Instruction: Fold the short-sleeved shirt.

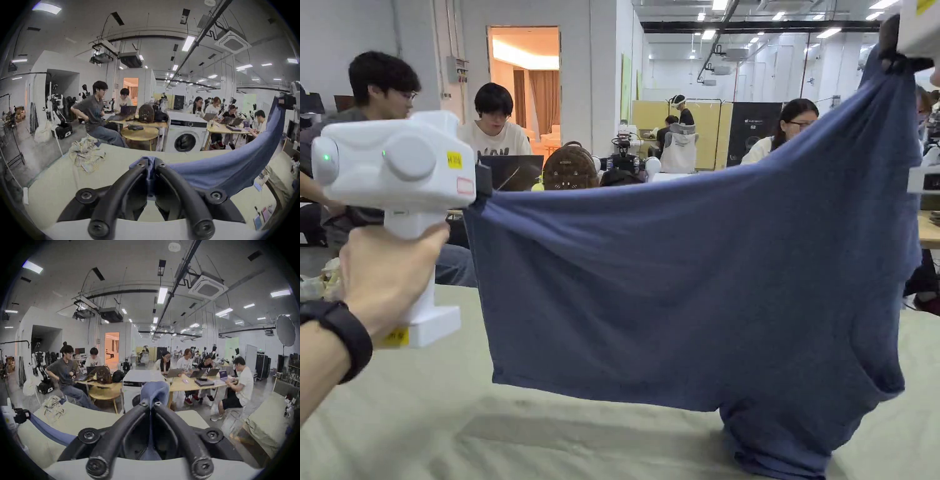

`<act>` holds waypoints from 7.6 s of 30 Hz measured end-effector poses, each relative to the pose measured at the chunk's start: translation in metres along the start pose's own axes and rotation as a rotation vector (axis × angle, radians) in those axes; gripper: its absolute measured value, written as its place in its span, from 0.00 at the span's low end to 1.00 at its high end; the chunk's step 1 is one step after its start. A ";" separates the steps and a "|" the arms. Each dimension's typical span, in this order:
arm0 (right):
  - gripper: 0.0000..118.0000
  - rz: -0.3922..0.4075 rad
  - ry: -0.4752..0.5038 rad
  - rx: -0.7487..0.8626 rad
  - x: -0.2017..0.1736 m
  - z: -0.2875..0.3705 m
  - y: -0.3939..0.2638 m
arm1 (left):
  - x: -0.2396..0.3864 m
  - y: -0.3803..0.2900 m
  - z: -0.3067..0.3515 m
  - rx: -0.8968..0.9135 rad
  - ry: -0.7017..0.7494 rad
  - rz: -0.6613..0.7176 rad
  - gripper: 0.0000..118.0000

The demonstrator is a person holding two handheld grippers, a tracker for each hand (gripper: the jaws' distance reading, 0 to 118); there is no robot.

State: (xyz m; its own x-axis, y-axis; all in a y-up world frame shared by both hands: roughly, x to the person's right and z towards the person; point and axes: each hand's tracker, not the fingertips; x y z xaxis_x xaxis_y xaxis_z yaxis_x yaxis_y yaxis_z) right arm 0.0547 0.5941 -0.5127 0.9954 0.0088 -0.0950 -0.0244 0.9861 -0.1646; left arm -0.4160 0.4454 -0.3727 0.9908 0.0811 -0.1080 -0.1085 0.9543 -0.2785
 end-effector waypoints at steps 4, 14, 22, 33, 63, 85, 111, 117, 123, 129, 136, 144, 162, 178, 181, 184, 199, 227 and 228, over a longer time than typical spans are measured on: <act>0.00 -0.071 0.043 -0.024 0.009 0.001 -0.033 | -0.010 -0.032 0.007 -0.014 -0.014 0.036 0.01; 0.00 -0.183 0.187 -0.100 0.046 0.117 -0.113 | -0.014 -0.119 0.083 -0.036 -0.078 -0.004 0.01; 0.00 -0.062 0.196 -0.117 0.070 0.234 -0.204 | -0.014 -0.220 0.183 -0.033 -0.189 0.025 0.01; 0.00 -0.130 0.246 -0.274 0.071 0.284 -0.360 | -0.041 -0.357 0.235 -0.284 -0.158 0.098 0.01; 0.12 -0.022 0.190 -0.325 -0.025 0.187 -0.458 | 0.029 -0.293 0.166 -0.080 -0.134 0.018 0.25; 0.00 -0.058 0.169 -0.337 0.001 0.218 -0.460 | -0.033 -0.349 0.207 -0.261 -0.172 0.105 0.46; 0.46 -0.141 0.120 -0.534 0.080 0.278 -0.487 | -0.019 -0.432 0.186 -0.581 -0.083 -0.068 0.04; 0.46 -0.202 0.116 -0.628 0.088 0.292 -0.528 | -0.024 -0.434 0.184 -0.585 -0.086 -0.053 0.04; 0.25 -0.308 0.139 -0.707 0.089 0.279 -0.559 | -0.040 -0.442 0.177 -0.585 -0.085 -0.037 0.04; 0.03 -0.286 0.144 -0.700 0.083 0.278 -0.555 | -0.039 -0.442 0.180 -0.580 -0.082 -0.029 0.04; 0.03 -0.216 0.153 -0.590 0.079 0.268 -0.508 | -0.042 -0.403 0.197 -0.445 -0.126 0.103 0.03; 0.03 -0.154 0.162 -0.527 0.058 0.132 -0.448 | -0.032 -0.310 0.115 -0.371 -0.098 0.097 0.03; 0.53 -0.164 0.042 -0.447 0.044 0.030 -0.470 | -0.035 -0.308 -0.009 -0.330 -0.057 0.119 0.46; 0.00 -0.036 0.165 -0.338 -0.005 0.140 -0.449 | 0.019 -0.289 0.112 -0.174 -0.194 -0.082 0.00; 0.00 -0.037 0.163 -0.335 0.002 0.152 -0.452 | 0.000 -0.300 0.130 -0.179 -0.156 -0.028 0.00; 0.00 -0.035 0.165 -0.336 0.005 0.156 -0.451 | -0.019 -0.306 0.135 -0.186 -0.092 0.015 0.00; 0.00 -0.082 0.188 -0.399 0.037 0.166 -0.457 | -0.050 -0.360 0.016 -0.530 -0.038 0.181 0.27; 0.00 -0.357 -0.002 -0.638 0.063 0.067 -0.519 | -0.034 -0.360 -0.002 -0.576 0.001 0.051 0.00; 0.00 -0.301 -0.006 -0.611 0.061 0.074 -0.511 | -0.036 -0.356 0.011 -0.533 -0.007 0.075 0.00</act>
State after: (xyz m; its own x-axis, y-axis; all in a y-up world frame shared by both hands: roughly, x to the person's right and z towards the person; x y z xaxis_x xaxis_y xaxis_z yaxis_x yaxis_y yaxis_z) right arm 0.1347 0.1031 -0.3618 0.9674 -0.2487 0.0467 0.2077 0.6749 -0.7081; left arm -0.4121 0.1062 -0.2594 0.9791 0.1469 -0.1408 -0.2032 0.6673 -0.7166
